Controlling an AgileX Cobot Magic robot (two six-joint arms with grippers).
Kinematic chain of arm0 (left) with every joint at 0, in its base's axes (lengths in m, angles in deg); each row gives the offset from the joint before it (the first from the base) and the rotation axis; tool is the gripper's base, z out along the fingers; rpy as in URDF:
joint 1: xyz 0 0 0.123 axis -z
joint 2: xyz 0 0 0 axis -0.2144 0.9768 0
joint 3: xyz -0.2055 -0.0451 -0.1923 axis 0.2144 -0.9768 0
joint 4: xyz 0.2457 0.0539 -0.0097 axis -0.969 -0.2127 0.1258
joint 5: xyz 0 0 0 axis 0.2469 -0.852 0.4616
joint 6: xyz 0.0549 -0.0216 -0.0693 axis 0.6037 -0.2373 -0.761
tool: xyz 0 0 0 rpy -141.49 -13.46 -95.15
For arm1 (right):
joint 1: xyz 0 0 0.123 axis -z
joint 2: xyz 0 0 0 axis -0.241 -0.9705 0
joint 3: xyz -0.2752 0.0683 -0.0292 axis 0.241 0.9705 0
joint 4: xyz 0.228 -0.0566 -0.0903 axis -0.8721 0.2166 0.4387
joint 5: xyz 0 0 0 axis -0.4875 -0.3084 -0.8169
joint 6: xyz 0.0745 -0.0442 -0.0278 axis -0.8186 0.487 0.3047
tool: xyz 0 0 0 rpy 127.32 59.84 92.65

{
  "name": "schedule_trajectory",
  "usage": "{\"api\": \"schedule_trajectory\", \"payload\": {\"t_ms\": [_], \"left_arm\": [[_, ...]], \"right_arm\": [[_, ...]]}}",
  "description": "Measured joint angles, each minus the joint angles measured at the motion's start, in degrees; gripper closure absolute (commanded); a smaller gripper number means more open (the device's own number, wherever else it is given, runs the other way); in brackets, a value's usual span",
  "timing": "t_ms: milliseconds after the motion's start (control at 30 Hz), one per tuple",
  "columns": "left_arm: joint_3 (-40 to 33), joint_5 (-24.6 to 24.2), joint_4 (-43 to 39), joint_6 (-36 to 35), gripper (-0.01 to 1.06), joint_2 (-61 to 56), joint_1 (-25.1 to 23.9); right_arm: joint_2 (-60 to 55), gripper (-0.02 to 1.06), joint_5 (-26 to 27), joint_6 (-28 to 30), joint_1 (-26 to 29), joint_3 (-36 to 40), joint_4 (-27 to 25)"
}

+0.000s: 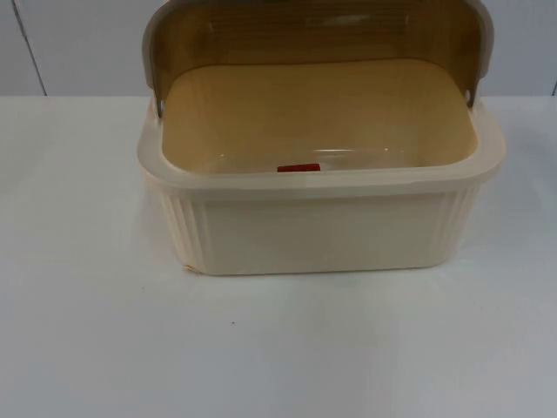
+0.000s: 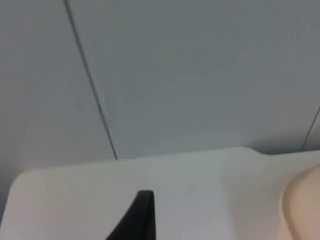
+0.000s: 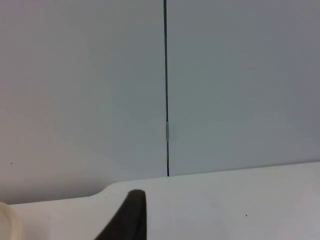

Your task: Open the box lid with the left hand, place the block into the box with the right hand, then close the box lid with the left hand.

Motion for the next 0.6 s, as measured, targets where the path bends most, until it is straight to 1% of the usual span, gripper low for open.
{"api": "schedule_trajectory", "payload": {"t_ms": [33, 200, 233, 267, 333, 400, 433, 500, 600], "left_arm": [[0.0, 0.0, 0.0, 0.0, 0.0, 0.0, 0.0], [11.07, -2.62, 0.0, 5.53, 0.0, 6.38, 4.95], [11.07, -2.62, 0.0, 5.53, 0.0, 6.38, 4.95], [13.55, -3.03, 0.0, 7.06, 0.0, 7.72, 6.01], [17.85, -3.47, 0.0, 10.65, 0.0, 11.01, 8.49], [22.03, -3.77, 0.0, 15.87, 0.0, 14.32, 11.18], [22.03, -3.77, 0.0, 15.87, 0.0, 14.32, 11.18], [25.52, -4.02, 0.0, 21.94, 0.0, 17.31, 13.7], [28.32, -3.29, 0.0, 31.13, 0.0, 21.45, 16.72]], "right_arm": [[0.0, 0.03, 0.0, 0.0, 0.0, 0.0, 0.0], [0.0, 0.03, 0.0, 0.0, -0.66, 0.0, 0.0], [0.0, 0.03, 0.0, 0.0, -0.66, 0.0, 0.0], [0.0, 0.03, 0.0, 0.0, -0.66, 0.0, 0.0], [0.0, 0.03, 0.0, 0.0, -0.77, 0.0, 0.0], [0.0, 0.03, 0.0, 0.0, -0.77, 0.0, 0.0], [0.0, 0.03, 0.0, 0.0, -0.77, 0.0, 0.0], [0.0, 0.03, 0.0, 0.0, -0.77, 0.0, 0.0], [0.0, 0.03, 0.0, 0.0, -0.77, 0.0, 0.0]]}}
